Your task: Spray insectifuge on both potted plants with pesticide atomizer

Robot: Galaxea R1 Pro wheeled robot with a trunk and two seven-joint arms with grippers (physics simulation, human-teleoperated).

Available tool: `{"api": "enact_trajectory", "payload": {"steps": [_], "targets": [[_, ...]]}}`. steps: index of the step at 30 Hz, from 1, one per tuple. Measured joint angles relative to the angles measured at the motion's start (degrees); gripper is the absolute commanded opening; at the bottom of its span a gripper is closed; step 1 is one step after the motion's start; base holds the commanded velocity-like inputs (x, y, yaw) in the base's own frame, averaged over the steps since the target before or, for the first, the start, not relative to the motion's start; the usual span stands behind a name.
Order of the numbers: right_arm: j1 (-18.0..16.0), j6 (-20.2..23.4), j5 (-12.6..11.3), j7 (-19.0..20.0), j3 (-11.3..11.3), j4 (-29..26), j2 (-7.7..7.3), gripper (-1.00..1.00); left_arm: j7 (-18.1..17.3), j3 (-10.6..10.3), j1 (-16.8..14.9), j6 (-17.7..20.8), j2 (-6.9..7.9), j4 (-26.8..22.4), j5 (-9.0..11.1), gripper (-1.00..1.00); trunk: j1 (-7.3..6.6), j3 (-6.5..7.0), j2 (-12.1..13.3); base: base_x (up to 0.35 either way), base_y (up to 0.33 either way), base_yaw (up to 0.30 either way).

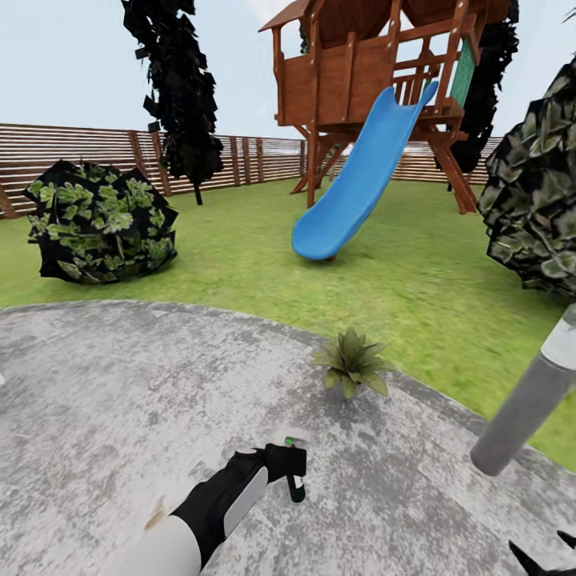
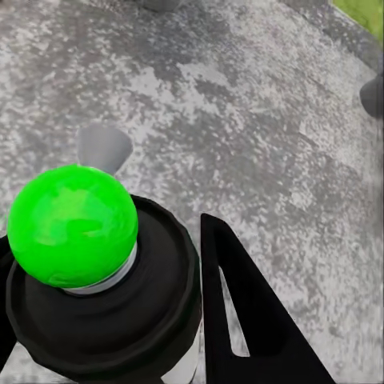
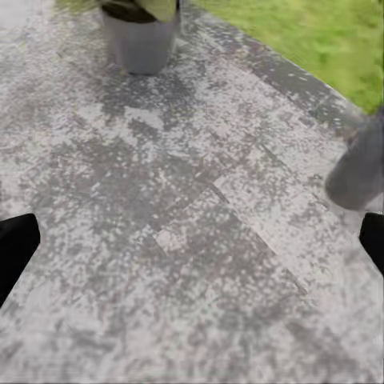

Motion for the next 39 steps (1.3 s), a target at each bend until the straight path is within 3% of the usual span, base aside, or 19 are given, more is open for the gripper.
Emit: {"api": "enact_trajectory", "payload": {"steps": [1,2,4,5,6,8,10,16,30,33,39], "targets": [[2.75,-2.69,3.26,0.21,-3.42,4.08,2.59,1.0,0.03,0.03,0.03,0.0,-0.01,-0.12,-0.03,-1.0,0.0,-0.02,-0.01,0.0,0.0,-0.298],[2.79,-5.26,6.18,0.4,-7.24,3.51,4.37,1.0,0.22,-0.02,0.03,-0.09,-0.04,-0.15,0.0,-1.0,0.0,-0.01,0.0,0.0,0.0,-0.298],[3.04,-8.76,9.11,0.37,-11.15,3.96,7.6,1.0,0.5,-0.01,0.03,-0.17,-0.05,-0.16,0.34,-1.0,0.0,-0.01,0.0,0.0,0.0,-0.298],[3.11,-13.27,10.3,0.24,-13.81,4.31,12.25,1.0,0.48,-0.02,0.03,-0.99,0.04,-0.4,2.33,-1.0,0.0,-0.01,0.0,0.0,0.0,-0.298],[3.15,-16.58,11.49,0.44,-17.76,4.4,15.77,1.0,0.52,-0.08,0.03,-2.85,0.03,-0.14,3.03,-1.0,0.0,-0.01,0.0,0.0,0.0,-0.298],[3.2,-22.41,14.4,0.89,-25.17,4.48,20.29,1.0,0.51,-0.16,0.03,-5.24,0.08,0.03,3.44,-1.0,0.0,-0.01,0.0,0.091,0.0,-0.298],[3.22,-25.03,15.8,0.98,-28.27,4.14,20.39,1.0,0.05,-0.28,0.09,-6.11,0.1,0.27,3.42,-1.0,0.0,-0.01,0.0,0.312,0.0,-0.298],[3.22,-25.15,15.84,0.85,-29.89,3.91,20.39,1.0,-0.16,-0.35,0.12,-6.39,0.11,1.02,3.19,-1.0,0.0,-0.01,0.0,0.319,-0.066,-0.256],[3.2,-25.31,16.38,0.76,-29.85,5.21,20.39,1.0,-0.19,-0.44,0.29,-8.16,0.05,3.77,3.09,-1.0,0.0,-0.01,0.0,0.32,-0.108,-0.007],[3.21,-25.25,16.42,0.97,-30.0,3.94,20.39,1.0,-0.18,-0.5,0.3,-7.5,-0.07,7.41,3.21,-1.0,0.0,-0.01,0.0,0.32,-0.121,0.0],[3.21,-25.24,16.49,1.05,-30.02,3.24,20.39,1.0,-0.19,-0.47,0.29,-7.2,-0.08,9.12,3.38,-1.0,0.0,-0.01,0.0,0.32,-0.13,0.0]]}}
